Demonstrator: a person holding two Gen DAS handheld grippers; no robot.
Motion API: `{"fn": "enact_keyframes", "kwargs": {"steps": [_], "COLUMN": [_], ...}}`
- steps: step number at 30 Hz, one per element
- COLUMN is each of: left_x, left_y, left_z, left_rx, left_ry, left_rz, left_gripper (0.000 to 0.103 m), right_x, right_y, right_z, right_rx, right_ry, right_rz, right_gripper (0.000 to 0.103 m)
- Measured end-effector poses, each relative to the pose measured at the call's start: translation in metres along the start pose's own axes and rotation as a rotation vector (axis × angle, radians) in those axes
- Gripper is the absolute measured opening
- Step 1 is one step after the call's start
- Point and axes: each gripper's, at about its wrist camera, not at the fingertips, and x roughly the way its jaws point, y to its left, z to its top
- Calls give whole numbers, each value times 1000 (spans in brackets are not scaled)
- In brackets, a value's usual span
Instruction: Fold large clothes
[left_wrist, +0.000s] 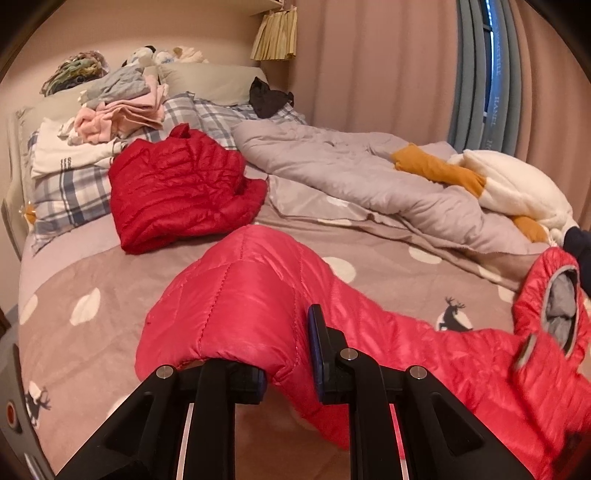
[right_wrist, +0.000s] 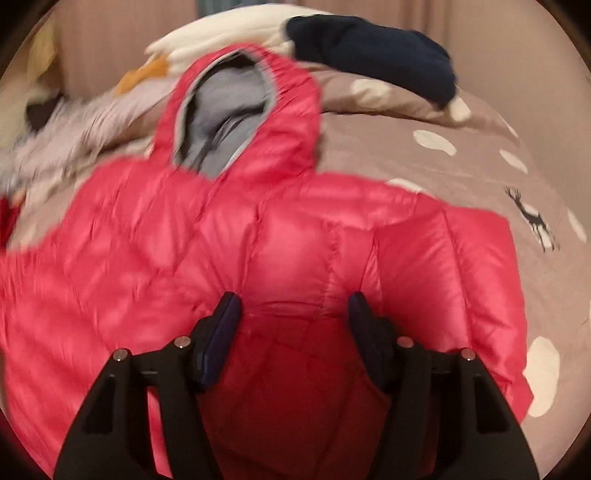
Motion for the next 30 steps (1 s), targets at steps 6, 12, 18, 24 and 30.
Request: {"fn": "enact_keyframes", "kwargs": {"steps": [6, 12, 18, 24, 30], "left_x": [-18, -50, -70, -81, -86], "left_y": [-42, -96, -144, -185, -207], "left_z": [-6, -15, -32, -65, -94], "left_rx": [130, 295, 310, 341, 352], "left_ry": [-35, -88, -55, -17, 1], "left_rz": [-13, -80, -230, -271, -188], "left_gripper": [15, 15, 15, 15, 16], "right_x": [-5, -49, -108, -127, -131], "right_y": [-12, -43, -88, -123, -149], "right_z": [-8, -5, -3, -14, -31], "right_rx": [20, 163, 214, 236, 321], "right_ry": [-13, -27, -154, -181, -153], "right_rz": [49, 87, -46, -176, -169], "right_gripper": [62, 64, 77, 78, 78]}}
